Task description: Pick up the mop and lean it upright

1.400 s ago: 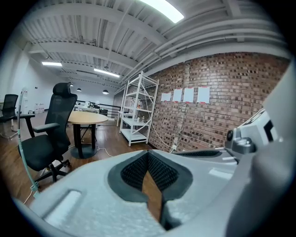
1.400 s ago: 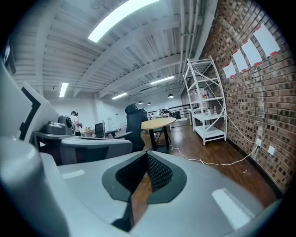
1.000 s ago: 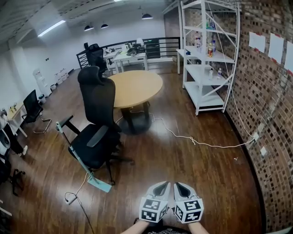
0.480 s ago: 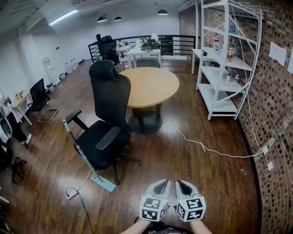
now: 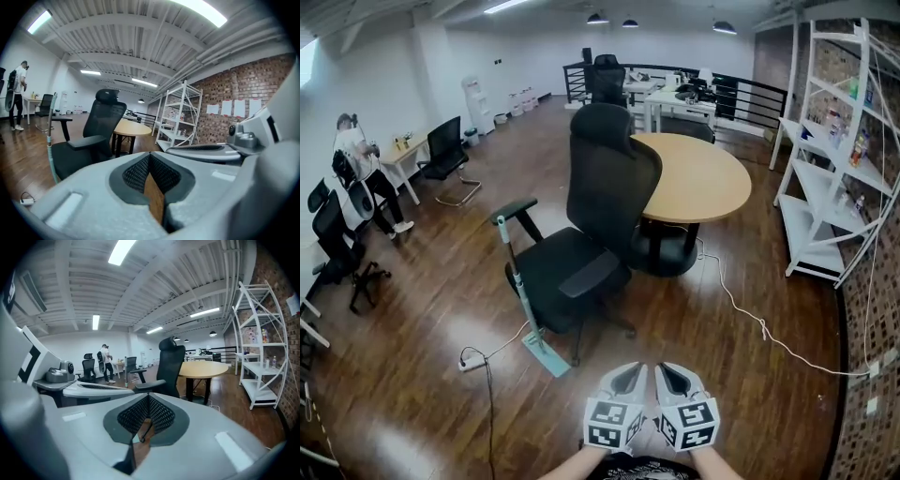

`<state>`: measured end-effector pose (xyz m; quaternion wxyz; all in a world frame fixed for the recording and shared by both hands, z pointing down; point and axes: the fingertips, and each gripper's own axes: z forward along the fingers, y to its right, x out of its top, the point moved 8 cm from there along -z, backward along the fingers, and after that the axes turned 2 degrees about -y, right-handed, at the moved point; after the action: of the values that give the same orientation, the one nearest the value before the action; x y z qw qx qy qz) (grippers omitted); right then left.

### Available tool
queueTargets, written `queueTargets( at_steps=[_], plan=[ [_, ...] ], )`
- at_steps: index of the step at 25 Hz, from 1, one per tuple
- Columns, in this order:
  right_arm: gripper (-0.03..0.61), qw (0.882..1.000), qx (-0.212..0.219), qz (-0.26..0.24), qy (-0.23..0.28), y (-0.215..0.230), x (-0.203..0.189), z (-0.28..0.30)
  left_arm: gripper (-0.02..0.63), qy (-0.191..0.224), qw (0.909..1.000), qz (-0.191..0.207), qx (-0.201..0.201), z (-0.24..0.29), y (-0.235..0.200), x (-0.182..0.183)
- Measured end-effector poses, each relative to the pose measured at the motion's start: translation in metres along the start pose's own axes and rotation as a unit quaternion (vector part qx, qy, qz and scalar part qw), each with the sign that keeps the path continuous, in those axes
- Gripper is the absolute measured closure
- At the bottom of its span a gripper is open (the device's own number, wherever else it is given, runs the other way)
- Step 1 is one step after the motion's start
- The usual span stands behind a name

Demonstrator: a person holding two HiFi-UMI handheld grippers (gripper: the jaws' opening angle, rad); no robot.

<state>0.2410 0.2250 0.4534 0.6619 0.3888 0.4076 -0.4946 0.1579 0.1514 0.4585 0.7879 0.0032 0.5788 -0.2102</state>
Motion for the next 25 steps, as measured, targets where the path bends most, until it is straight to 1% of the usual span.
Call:
queueTargets(
  at_steps=[3, 6, 9, 13, 18, 21, 25],
  plan=[
    [0.578, 0.999, 0.042, -0.015, -0.002, -0.026, 0.006, 0.019, 0.611, 0.003, 0.999, -0.014, 0.041, -0.02, -0.024, -0.001],
    [0.578, 0.996, 0.09, -0.028, -0.007, -0.052, 0.008, 0.041, 0.611, 0.007, 0.9959, -0.026, 0.087, -0.038, -0.049, -0.003],
    [0.578, 0.989, 0.137, -0.045, -0.015, -0.08, 0.01, 0.06, 0.611, 0.009, 0.9903, -0.045, 0.131, -0.055, -0.073, -0.008],
    [0.578, 0.98, 0.187, -0.065, -0.016, -0.104, 0.015, 0.083, 0.611, 0.018, 0.981, -0.063, 0.183, -0.071, -0.1, -0.008],
    [0.578, 0.969, 0.236, -0.071, -0.015, -0.113, 0.025, 0.112, 0.611, 0.025, 0.9669, -0.083, 0.24, -0.075, -0.125, -0.008],
    [0.578, 0.962, 0.262, -0.074, -0.006, -0.112, 0.038, 0.137, 0.611, 0.032, 0.9591, -0.089, 0.267, -0.063, -0.144, -0.001],
    [0.578, 0.951, 0.297, -0.085, -0.003, -0.102, 0.054, 0.173, 0.611, 0.045, 0.9484, -0.093, 0.3, -0.04, -0.167, 0.016]
  ],
)
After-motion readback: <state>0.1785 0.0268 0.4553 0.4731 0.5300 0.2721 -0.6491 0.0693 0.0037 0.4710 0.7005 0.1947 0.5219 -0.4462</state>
